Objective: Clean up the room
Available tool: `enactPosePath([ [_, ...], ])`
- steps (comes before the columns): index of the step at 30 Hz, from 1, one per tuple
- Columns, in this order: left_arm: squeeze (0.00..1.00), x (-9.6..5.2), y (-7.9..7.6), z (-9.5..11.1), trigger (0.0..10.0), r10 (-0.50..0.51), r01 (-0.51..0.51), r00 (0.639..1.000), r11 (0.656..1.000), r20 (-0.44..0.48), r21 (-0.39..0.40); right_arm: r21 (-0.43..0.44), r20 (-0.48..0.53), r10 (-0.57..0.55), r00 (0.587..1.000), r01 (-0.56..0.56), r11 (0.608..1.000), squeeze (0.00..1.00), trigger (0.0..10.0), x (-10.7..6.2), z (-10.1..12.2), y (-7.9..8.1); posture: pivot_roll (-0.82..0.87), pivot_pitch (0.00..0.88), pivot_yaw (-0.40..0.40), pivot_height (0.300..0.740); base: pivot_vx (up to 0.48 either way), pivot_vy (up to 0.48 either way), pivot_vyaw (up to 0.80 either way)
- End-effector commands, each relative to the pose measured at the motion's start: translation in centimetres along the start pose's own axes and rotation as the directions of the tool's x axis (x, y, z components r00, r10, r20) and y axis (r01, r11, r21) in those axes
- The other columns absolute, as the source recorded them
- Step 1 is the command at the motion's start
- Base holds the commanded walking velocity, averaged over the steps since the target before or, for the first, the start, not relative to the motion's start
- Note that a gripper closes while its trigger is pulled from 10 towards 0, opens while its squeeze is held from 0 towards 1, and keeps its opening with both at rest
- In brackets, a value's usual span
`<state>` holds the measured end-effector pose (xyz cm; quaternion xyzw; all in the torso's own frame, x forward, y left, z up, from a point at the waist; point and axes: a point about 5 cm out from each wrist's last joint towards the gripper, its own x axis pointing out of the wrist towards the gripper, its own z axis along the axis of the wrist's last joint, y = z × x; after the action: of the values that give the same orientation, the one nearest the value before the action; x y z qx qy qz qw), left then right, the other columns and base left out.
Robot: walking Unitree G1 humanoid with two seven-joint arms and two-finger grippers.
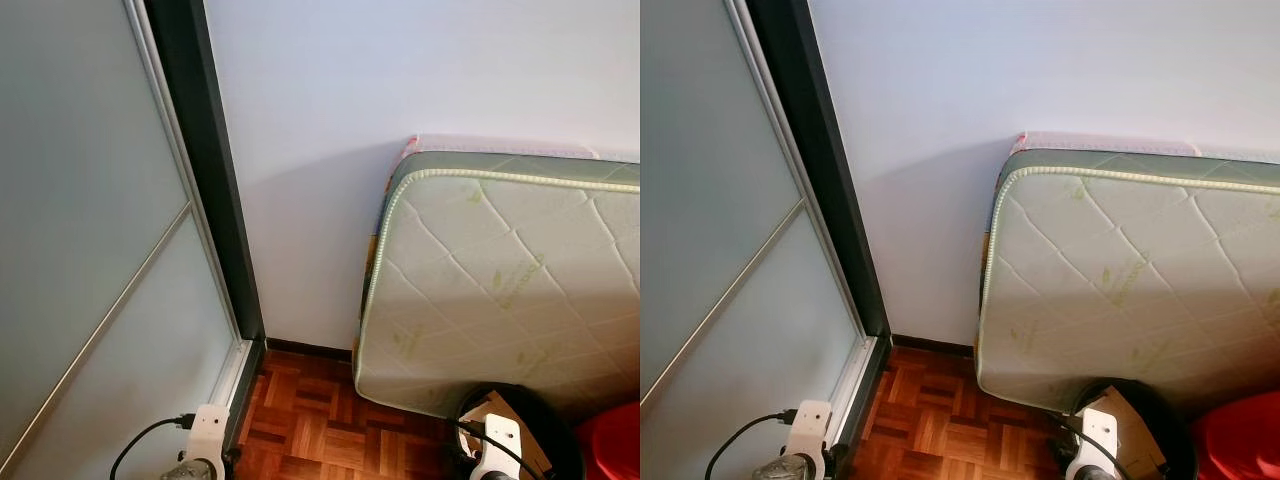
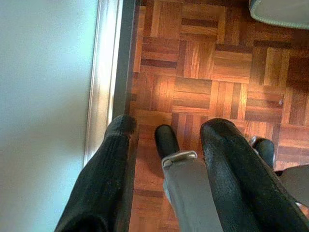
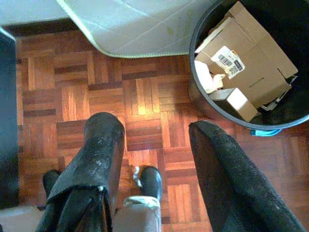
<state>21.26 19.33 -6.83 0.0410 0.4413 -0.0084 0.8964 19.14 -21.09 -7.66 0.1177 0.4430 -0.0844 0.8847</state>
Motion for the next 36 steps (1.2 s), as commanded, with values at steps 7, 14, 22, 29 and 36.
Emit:
enactPosePath([
  [7,0.0,0.03,-0.15,0.07,10.0,-0.004,0.004,1.0,1.0,-0.001,0.012,-0.027,-0.018,-0.01,1.0,0.009,1.0,0.0,10.0,-0.03,0.08,-0.37,-0.06,0.0,-0.037,0.74,0.0,0.0,-0.8],
  [14,0.0,0.03,-0.12,0.13,10.0,-0.008,0.008,1.0,0.999,-0.002,0.039,-0.036,-0.021,-0.007,1.0,0.006,0.999,0.0,10.0,-0.03,0.07,-0.34,-0.06,0.0,-0.036,0.74,0.0,-0.331,-0.8],
  [22,0.0,-0.02,-0.08,-0.2,10.0,-0.006,0.006,1.0,0.999,-0.011,0.037,-0.044,-0.03,-0.008,1.0,0.007,0.999,0.0,10.0,-0.07,-0.23,-0.37,-0.07,0.0,-0.038,0.74,0.0,0.0,-0.8],
  [29,0.0,-0.04,-0.13,-0.39,10.0,-0.006,0.007,1.0,0.999,-0.016,0.041,-0.06,-0.036,-0.008,0.999,0.006,0.998,0.0,10.0,-0.1,-0.38,-0.46,-0.07,0.0,-0.045,0.74,0.0,0.0,-0.8],
  [36,0.0,-0.04,0.04,-0.22,10.0,0.009,-0.009,1.0,0.998,-0.004,0.066,-0.063,-0.03,-0.007,1.0,0.005,0.998,0.0,10.0,-0.09,-0.33,-0.38,-0.07,0.0,-0.042,0.74,0.0,-0.239,-0.8],
])
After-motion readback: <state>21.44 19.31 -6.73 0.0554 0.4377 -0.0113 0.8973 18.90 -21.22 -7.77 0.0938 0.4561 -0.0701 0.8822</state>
